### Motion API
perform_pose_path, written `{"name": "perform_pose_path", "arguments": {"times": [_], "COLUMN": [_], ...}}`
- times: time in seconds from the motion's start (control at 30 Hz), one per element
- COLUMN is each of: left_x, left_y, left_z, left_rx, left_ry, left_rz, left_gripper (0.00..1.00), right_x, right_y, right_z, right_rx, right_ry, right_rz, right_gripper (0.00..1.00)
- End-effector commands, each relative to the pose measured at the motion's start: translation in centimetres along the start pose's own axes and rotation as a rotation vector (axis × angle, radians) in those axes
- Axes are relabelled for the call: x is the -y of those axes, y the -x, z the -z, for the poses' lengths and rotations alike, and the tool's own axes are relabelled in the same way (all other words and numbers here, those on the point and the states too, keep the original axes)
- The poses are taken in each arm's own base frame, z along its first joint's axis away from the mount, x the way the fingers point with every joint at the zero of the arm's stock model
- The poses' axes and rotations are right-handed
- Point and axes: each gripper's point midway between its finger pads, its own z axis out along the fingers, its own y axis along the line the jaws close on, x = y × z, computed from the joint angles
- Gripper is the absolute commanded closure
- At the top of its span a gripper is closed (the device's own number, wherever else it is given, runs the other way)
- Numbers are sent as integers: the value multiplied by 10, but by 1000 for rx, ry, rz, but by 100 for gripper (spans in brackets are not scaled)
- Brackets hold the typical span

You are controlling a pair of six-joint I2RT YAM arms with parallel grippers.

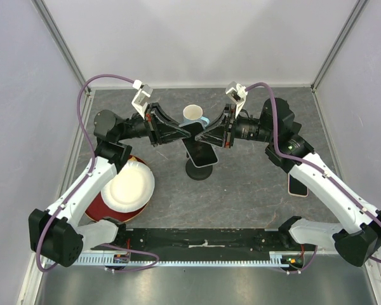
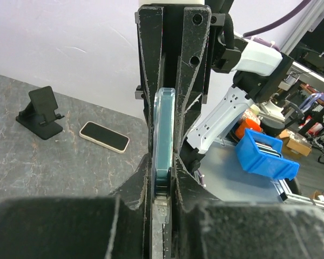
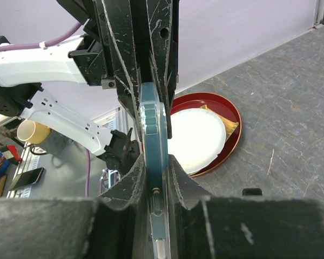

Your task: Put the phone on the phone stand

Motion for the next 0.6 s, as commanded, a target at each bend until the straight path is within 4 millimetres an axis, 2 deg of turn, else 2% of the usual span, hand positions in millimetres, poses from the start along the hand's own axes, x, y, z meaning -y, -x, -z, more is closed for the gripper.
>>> {"name": "perform_pose_path", "arguments": {"times": [0.0,0.03,0.1,0.2,0.33,0.47,0.57], "left_x": [8,7,4,3,4,6,8], "left_y": [6,6,9,12,14,13,13], "left_z": [0,0,1,2,2,2,2], "left_rx": [19,26,44,61,69,68,63], "left_ry": [-17,-5,30,58,61,50,38], "left_rz": [-9,-5,-10,-23,-27,-19,-21], "left_gripper": [98,98,98,98,98,98,98], "right_x": [-6,-2,0,3,4,5,3], "right_y": [16,11,5,-5,-15,-25,-29], "right_z": [-3,-4,-4,-2,0,1,2], "right_rx": [60,45,27,6,-8,-25,-36], "right_ry": [24,15,9,1,1,4,17], "right_rz": [47,33,21,12,0,-13,-21], "right_gripper": [96,84,74,51,38,35,42]}}
